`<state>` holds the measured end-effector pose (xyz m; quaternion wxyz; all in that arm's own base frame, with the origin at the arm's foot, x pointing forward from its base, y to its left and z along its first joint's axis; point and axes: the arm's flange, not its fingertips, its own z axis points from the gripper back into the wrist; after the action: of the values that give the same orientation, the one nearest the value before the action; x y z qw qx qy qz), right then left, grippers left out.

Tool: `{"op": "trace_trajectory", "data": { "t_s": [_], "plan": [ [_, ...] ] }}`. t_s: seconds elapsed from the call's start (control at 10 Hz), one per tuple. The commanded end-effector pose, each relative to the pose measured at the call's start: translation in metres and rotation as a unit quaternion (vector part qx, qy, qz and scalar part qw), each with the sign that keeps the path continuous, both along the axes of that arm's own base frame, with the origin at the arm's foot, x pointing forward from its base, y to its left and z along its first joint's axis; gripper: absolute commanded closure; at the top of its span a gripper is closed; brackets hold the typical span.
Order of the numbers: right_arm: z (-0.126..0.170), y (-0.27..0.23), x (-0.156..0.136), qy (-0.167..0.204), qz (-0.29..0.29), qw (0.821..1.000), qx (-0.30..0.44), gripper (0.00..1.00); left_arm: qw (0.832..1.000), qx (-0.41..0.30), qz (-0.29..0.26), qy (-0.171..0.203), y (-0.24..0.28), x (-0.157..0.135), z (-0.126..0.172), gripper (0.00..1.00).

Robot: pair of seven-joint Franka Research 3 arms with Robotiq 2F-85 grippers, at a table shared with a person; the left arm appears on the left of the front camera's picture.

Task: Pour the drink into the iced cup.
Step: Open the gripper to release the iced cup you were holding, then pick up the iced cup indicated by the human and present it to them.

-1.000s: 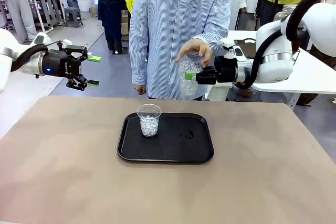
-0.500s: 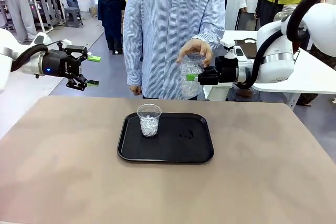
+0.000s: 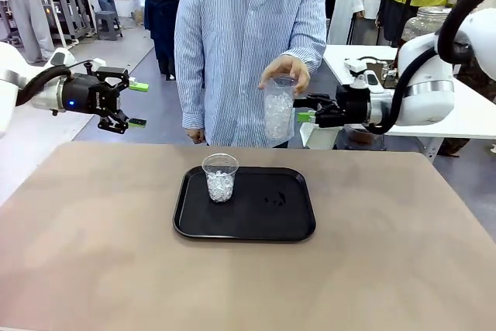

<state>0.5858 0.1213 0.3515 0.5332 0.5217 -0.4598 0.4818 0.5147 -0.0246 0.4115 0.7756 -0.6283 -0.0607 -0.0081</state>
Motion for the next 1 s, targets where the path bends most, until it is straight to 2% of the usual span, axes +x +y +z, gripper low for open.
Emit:
{"op": "trace_trajectory", "data": {
  "t_s": [0.0, 0.4, 0.9],
  "plan": [
    [-0.003, -0.023, -0.013, -0.004, -0.005, 1.0, 0.005, 0.0, 1.0, 0.0, 0.002, -0.002, -0.001, -0.001, 0.001, 0.0],
    [-0.018, -0.077, -0.038, -0.049, -0.009, 0.999, -0.005, 0.0, 1.0, 0.0, 0.002, -0.002, -0.001, -0.001, 0.001, 0.0],
    [-0.027, -0.096, -0.051, -0.06, -0.041, 0.997, -0.005, 0.0, 1.0, 0.0, 0.002, -0.002, -0.001, -0.001, 0.001, 0.0]
  ]
}}
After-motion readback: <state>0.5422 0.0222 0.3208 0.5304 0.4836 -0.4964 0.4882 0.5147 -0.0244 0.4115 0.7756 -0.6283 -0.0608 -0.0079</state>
